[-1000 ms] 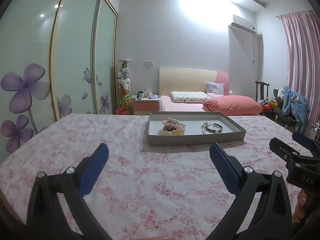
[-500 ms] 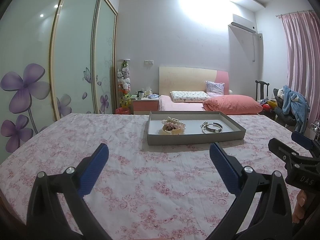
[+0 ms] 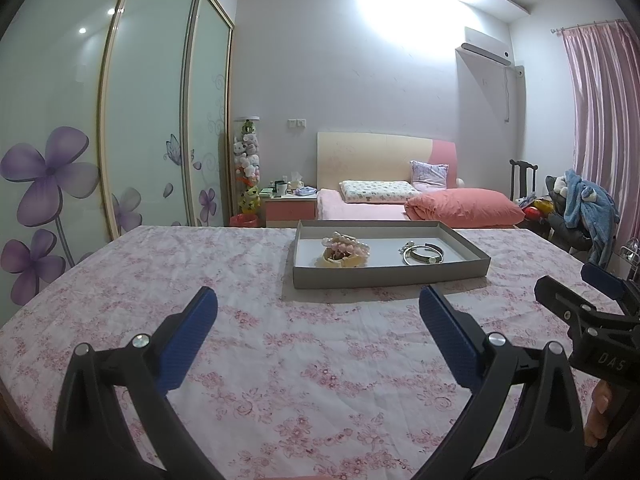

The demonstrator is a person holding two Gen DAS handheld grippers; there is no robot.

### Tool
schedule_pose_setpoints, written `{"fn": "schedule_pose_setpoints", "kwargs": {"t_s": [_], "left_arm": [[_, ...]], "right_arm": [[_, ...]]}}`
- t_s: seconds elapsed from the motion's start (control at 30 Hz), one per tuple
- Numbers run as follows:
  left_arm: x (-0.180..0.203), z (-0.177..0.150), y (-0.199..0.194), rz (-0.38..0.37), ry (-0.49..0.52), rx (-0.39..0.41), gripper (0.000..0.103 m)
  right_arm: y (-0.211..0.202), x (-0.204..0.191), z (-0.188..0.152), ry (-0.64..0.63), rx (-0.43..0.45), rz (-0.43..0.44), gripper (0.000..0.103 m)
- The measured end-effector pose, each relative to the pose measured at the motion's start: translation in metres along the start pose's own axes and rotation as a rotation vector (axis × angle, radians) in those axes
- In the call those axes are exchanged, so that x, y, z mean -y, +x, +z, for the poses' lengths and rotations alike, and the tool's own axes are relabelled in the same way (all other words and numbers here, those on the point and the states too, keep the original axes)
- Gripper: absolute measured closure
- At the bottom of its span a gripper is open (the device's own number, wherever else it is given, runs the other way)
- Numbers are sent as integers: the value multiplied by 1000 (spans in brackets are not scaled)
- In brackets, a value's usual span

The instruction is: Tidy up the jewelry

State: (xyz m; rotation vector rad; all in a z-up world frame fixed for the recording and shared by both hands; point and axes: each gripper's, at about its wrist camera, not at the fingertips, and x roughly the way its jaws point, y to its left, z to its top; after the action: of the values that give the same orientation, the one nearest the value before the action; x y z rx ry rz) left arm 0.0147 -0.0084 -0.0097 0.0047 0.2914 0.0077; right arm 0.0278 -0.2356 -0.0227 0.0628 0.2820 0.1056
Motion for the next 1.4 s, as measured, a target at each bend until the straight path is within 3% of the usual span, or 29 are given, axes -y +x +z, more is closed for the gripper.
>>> {"fn": "schedule_pose_setpoints", "kwargs": {"t_s": [1.4], "left_arm": [[7, -9, -6, -8, -1, -5, 4]], "right_arm": [[0, -1, 1, 2, -2, 0, 2]]}}
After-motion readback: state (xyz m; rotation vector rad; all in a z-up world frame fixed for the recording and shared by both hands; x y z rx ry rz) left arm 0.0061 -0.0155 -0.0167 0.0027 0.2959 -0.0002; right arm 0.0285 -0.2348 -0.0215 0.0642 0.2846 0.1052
